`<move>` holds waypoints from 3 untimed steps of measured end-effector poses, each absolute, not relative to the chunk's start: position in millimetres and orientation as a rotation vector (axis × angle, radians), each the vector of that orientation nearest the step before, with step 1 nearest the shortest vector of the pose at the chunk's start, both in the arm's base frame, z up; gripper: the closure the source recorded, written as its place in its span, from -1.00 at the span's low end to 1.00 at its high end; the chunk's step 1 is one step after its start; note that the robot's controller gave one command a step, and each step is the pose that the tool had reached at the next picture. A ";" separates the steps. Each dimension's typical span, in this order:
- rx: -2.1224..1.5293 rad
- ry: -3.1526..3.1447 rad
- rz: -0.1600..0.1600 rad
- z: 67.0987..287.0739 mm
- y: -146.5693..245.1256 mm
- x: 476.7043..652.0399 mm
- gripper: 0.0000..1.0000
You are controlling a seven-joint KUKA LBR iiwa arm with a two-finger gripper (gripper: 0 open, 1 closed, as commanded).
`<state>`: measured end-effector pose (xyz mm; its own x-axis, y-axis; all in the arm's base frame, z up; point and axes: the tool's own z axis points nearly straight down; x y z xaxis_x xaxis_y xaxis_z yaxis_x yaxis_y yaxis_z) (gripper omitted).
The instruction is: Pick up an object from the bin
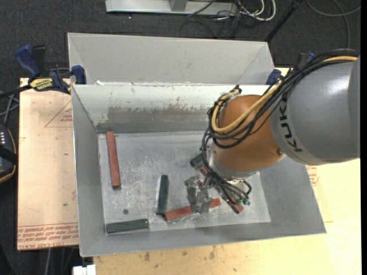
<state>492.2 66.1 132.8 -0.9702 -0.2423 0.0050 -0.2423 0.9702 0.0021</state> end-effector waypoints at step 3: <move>0.590 -3.085 -0.002 100.3 94.6 489.5 -1.00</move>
Offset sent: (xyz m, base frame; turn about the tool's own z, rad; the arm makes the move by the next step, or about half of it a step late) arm -0.0027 0.0276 -0.0319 -0.1347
